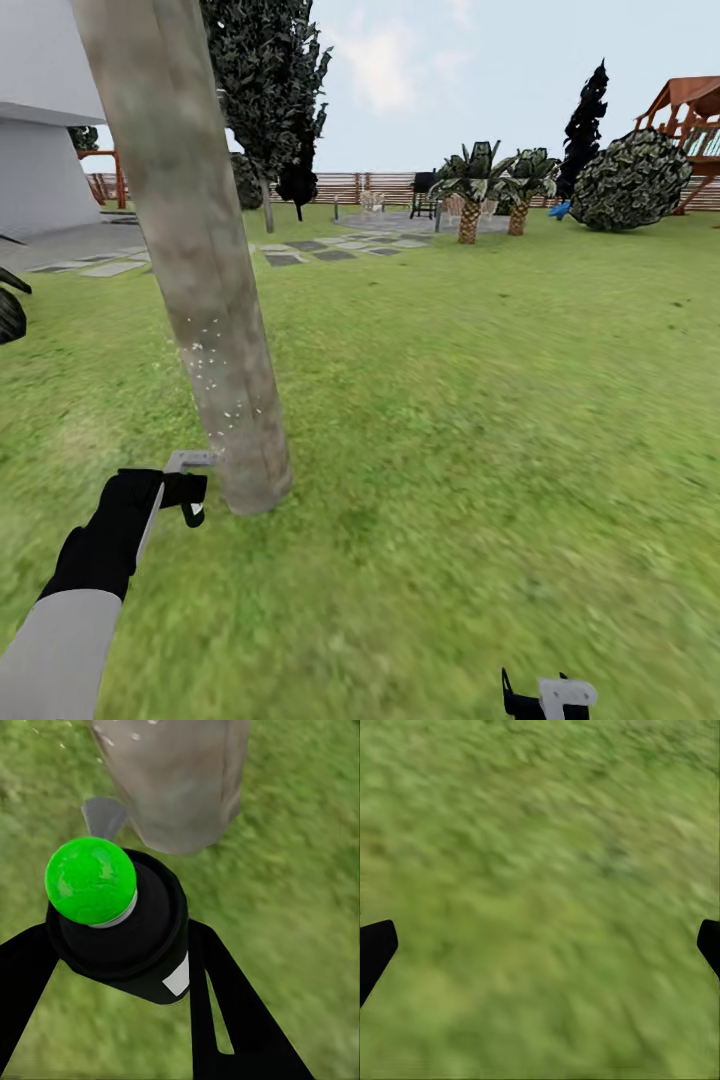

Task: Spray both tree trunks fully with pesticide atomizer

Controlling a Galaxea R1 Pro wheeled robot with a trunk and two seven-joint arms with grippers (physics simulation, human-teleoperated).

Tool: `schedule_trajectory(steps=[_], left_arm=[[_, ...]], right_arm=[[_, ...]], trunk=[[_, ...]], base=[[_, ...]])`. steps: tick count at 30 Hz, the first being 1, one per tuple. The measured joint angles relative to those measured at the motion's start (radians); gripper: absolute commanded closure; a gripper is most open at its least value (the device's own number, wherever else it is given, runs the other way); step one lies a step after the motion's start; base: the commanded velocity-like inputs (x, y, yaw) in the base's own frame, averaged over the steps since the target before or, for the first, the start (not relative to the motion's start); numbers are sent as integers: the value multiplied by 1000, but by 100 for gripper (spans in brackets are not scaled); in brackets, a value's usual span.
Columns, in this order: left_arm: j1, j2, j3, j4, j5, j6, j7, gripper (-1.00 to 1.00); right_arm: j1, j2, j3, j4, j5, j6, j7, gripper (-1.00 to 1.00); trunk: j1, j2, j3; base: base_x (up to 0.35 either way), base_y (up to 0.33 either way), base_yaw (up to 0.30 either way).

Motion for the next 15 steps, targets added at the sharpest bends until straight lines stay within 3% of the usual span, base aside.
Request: schedule_trajectory(steps=[1, 3, 10, 15], left_arm=[[0, 9, 31, 0, -7, -2, 0, 100], [0, 18, 49, 0, 1, -1, -1, 100], [1, 12, 39, -1, 1, 0, -2, 100], [20, 13, 44, 0, -1, -2, -2, 100]], right_arm=[[0, 0, 0, 0, 0, 0, 0, -100], [0, 0, 0, 0, 0, 0, 0, -100], [0, -1, 0, 2, 0, 0, 0, -100], [0, -1, 0, 2, 0, 0, 0, -100]], trunk=[[0, 0, 0], [0, 0, 0], [0, 0, 0], [0, 0, 0]], base=[[300, -109, 182], [308, -90, 70], [83, -15, 6], [1, -202, 0]])
